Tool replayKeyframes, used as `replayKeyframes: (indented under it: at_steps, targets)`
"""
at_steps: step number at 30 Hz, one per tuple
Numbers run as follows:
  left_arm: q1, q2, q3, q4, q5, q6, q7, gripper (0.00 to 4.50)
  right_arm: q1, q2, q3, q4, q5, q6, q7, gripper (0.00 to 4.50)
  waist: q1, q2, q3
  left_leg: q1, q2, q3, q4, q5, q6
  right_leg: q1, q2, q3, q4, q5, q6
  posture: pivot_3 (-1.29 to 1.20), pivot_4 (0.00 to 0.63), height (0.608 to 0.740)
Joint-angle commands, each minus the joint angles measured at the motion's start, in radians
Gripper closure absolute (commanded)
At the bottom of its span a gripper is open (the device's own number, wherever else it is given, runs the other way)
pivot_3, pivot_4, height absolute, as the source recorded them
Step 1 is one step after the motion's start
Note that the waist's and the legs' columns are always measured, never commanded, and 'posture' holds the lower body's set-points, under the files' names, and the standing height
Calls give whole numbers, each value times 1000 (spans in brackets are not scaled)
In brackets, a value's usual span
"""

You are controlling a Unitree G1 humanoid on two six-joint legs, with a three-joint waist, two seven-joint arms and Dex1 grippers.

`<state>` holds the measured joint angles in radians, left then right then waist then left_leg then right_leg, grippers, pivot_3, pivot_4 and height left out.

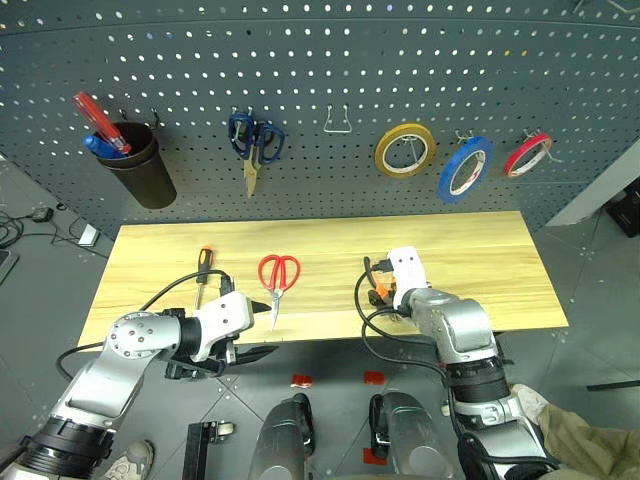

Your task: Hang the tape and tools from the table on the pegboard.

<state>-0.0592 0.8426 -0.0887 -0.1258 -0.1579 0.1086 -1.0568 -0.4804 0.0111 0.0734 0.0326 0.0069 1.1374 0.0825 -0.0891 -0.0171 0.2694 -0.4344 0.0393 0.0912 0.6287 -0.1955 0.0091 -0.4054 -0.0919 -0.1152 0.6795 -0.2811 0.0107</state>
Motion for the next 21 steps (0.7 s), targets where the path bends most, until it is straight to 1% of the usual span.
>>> replayKeyframes:
  at_steps: [1,6,11,14,20,21]
  targets:
    - [-1,12,24,-44,-5,10,4,677,-59,16,-14,88,3,-62,-15,46,1,0,1,0,1,1,0,0,0,0,1,0,0,0,0,-178,297,740]
    - [-13,7,21,-49,-3,20,8,677,-132,28,-40,228,10,-120,-32,46,0,0,2,0,3,3,-1,-1,-1,-2,3,1,0,-1,-1,-173,297,740]
    - [-39,-6,8,-44,-2,28,9,677,-199,15,-56,377,9,-166,-42,46,0,0,3,0,4,4,-1,-1,-2,-2,3,2,0,-1,-1,-175,294,740]
    - [-48,-10,5,-38,0,28,8,677,-219,4,-59,425,12,-176,-38,46,0,0,3,0,4,5,-1,-1,-2,-2,3,3,0,-1,-1,-177,291,740]
    - [-59,-19,2,-25,4,22,6,677,-233,-26,1,459,-8,-197,4,46,0,0,3,0,4,6,-1,-1,-2,-3,3,4,0,-1,-1,-189,281,740]
    - [-61,-21,3,-23,2,22,7,677,-230,-30,15,460,-14,-206,8,215,0,0,3,0,4,6,-1,-1,-2,-3,4,4,0,-1,-1,-189,281,740]
